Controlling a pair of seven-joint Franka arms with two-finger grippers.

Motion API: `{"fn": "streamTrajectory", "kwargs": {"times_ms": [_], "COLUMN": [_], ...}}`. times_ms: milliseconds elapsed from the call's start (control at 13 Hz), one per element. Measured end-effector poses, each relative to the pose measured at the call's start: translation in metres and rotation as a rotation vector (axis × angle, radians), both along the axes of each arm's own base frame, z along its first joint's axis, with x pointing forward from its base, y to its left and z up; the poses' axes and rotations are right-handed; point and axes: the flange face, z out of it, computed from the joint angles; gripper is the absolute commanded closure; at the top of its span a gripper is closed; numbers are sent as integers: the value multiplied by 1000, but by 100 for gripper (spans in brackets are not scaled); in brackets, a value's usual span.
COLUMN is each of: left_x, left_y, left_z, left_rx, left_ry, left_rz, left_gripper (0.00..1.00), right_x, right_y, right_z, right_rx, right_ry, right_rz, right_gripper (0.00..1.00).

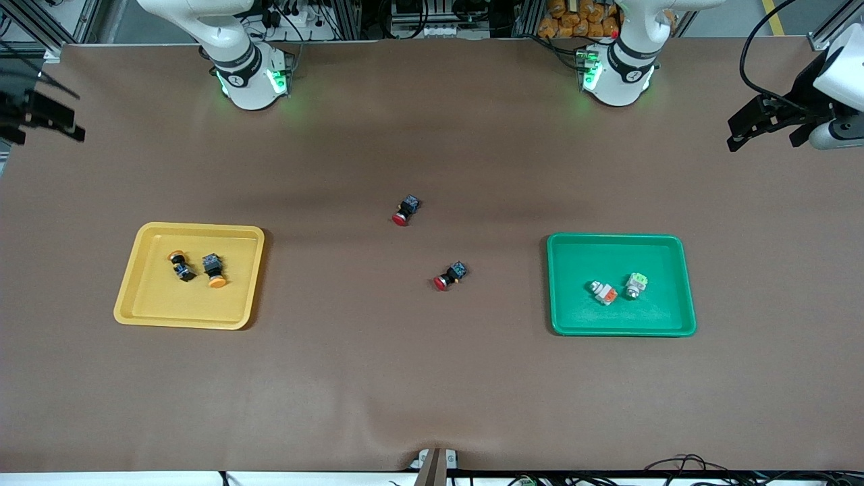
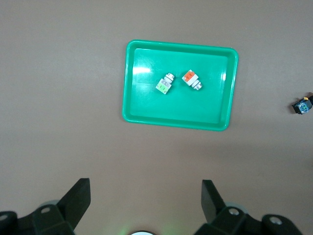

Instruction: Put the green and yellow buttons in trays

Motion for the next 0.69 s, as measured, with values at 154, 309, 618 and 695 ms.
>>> {"fn": "streamTrajectory", "kwargs": {"times_ms": [154, 309, 618, 695], "left_x": [0, -1, -2, -3], "left_y": [0, -1, -1, 1], "left_z": [0, -1, 5, 8], "left_rx": [0, 1, 1, 1], "left_ry": [1, 9, 16, 27], "left_rz": [0, -2, 2, 4], "left_gripper": [0, 0, 0, 0], "right_x": [19, 23, 18, 16], "right_y": [-8, -5, 19, 28], "right_z": [-16, -14, 8, 13], "right_rx": [-5, -7, -14, -15], "right_ry": [20, 14, -26, -34], "right_rz": [-10, -5, -15, -12], "right_gripper": [0, 0, 0, 0]}}
